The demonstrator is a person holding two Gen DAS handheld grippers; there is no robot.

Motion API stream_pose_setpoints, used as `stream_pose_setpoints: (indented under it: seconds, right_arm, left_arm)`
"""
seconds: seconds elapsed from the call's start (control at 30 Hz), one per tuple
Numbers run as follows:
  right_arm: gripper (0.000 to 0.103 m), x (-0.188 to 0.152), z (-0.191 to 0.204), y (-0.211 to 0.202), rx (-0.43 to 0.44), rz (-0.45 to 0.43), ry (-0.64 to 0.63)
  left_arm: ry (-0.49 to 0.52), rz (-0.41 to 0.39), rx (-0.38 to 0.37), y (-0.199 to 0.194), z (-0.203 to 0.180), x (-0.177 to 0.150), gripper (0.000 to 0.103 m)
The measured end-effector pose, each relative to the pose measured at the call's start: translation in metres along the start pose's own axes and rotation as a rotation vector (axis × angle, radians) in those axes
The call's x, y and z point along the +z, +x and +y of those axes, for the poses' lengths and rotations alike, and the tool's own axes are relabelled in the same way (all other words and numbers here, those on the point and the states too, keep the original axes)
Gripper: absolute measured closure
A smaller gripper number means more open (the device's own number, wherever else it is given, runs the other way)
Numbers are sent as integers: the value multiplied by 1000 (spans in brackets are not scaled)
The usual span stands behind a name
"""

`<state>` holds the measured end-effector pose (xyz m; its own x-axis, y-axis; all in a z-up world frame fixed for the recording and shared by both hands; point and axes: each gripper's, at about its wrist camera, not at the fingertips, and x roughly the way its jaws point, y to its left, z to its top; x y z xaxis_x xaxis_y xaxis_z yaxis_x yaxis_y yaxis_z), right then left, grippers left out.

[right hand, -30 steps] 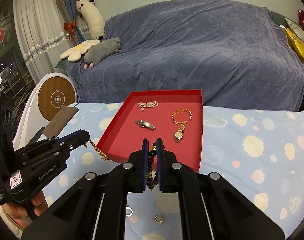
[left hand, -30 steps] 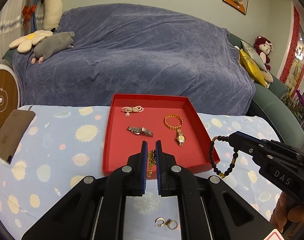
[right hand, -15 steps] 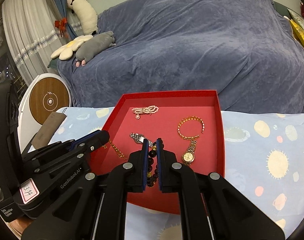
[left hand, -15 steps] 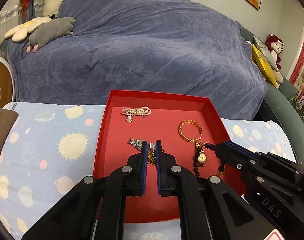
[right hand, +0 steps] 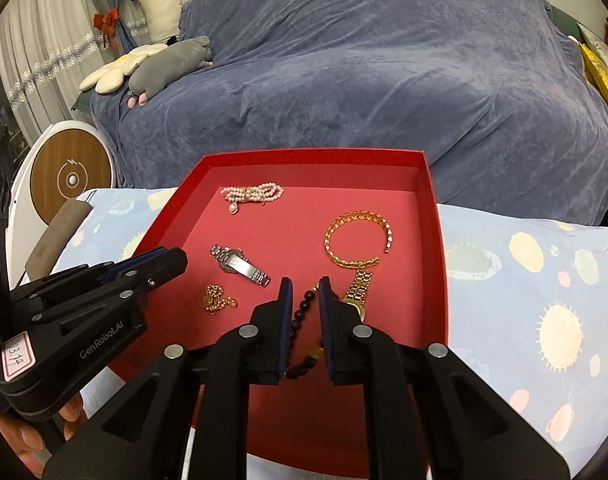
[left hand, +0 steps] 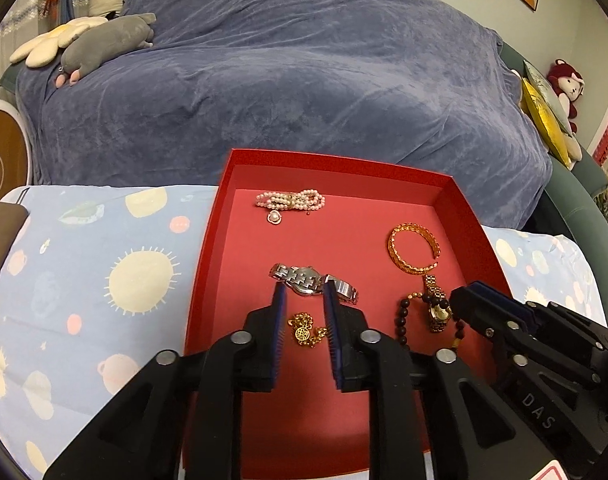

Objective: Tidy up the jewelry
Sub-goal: 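Carry the gold chain and beaded bracelet into the red box and open both tools, then withdraw both open tools from the box toward the rings and earrings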

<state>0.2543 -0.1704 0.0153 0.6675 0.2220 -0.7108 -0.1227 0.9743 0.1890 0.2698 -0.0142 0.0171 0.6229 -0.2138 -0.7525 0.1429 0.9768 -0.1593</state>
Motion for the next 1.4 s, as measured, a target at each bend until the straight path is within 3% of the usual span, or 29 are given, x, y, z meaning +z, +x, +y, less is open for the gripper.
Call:
stream_pose_setpoints:
  seconds: [0.13, 0.37, 0.6, 0.77, 0.97, 1.4]
  right_arm:
    - [78, -2, -7, -34, 0, -37, 8]
    - [73, -28, -23, -106, 7, -74, 36]
    - [71, -79, -36, -149, 3, -53, 89]
    - [71, -116, -41, -153, -13, -1, 118]
    - [71, -143, -37, -134, -57, 56, 61]
    - [71, -165, -42, -92, -84, 133, 26]
  left_arm:
    - [-3, -32, 19, -25, 6, -4, 63]
    - [0, -53, 29, -77, 12, -28, 60]
    - [9, -25, 23, -106, 5, -78, 59]
    - [7, 15, 16, -112, -1, -114, 59]
    - [-15, 53, 5, -107, -2, -141, 59]
    - [16, 113, -29, -89, -4, -154, 59]
